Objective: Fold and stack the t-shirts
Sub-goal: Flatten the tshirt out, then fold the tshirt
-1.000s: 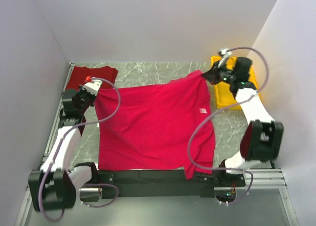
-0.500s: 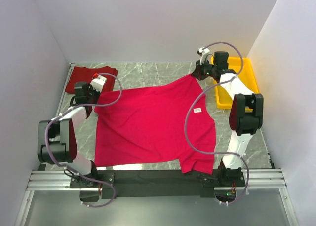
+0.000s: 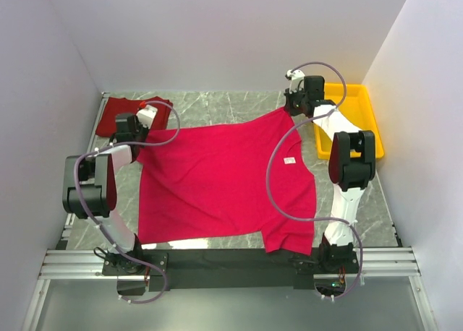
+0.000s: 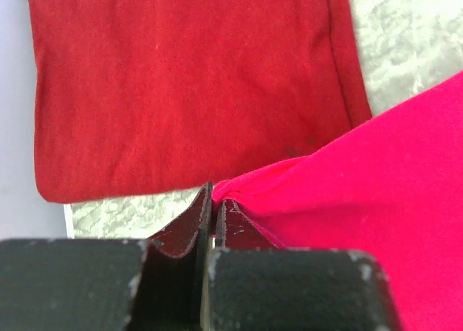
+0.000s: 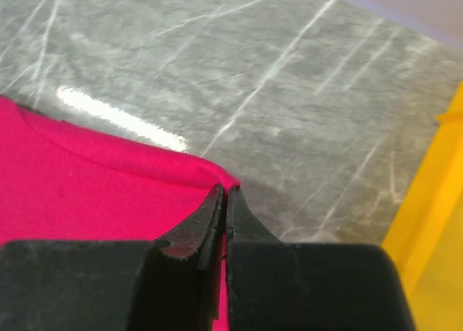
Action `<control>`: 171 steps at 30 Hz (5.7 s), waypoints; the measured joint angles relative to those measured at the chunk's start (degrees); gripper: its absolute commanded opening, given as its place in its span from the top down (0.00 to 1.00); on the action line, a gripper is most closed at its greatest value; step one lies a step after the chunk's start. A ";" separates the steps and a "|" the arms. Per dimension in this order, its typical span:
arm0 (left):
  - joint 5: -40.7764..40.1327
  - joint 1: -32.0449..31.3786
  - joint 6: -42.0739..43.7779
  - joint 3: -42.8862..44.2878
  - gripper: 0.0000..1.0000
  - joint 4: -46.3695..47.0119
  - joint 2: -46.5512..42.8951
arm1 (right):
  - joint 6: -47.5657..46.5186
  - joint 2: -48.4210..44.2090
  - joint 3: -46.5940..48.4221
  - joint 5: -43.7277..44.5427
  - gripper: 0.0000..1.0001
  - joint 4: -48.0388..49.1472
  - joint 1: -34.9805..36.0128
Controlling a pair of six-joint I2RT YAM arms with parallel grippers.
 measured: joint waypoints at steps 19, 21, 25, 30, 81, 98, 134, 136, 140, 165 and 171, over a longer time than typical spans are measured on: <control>-3.28 -0.37 -1.03 9.20 0.99 -1.86 8.00 | 1.05 3.89 4.11 6.67 1.00 0.22 0.74; -3.54 -0.37 -1.01 10.27 0.99 -2.36 8.59 | 1.09 3.89 4.46 6.88 1.00 0.66 0.74; -4.44 -0.37 -1.01 11.98 0.99 -3.10 9.42 | 1.27 4.00 5.05 7.30 1.00 1.05 0.74; -5.07 -0.37 -1.20 14.08 0.99 -3.48 10.86 | 1.46 5.79 9.09 7.30 1.00 1.09 0.74; -5.27 -0.24 -3.82 13.75 0.99 -6.16 9.90 | -5.31 7.23 7.69 -10.54 1.00 -0.11 -2.73; -5.27 -0.09 -4.00 13.22 0.99 -6.86 9.09 | -6.58 6.91 6.78 -13.57 1.00 -1.36 -3.91; -5.18 -0.09 -4.22 11.93 0.99 -7.06 7.48 | -33.55 9.33 12.63 -11.15 1.00 -7.72 -2.05; -5.18 -0.09 -4.22 11.96 0.99 -7.08 7.48 | -34.42 10.16 12.63 -10.93 1.00 -6.97 -1.77; -5.18 -0.09 -4.22 12.09 0.99 -7.30 7.48 | -36.41 11.96 12.63 -10.64 1.00 -5.53 -1.46; -5.20 -0.15 -4.00 13.94 0.99 -8.55 8.37 | -41.57 12.31 10.95 -18.27 1.00 -0.55 -1.40; -5.20 -0.15 -4.00 13.90 0.99 -8.55 8.37 | -42.84 11.80 9.79 -20.63 1.00 -1.92 -1.57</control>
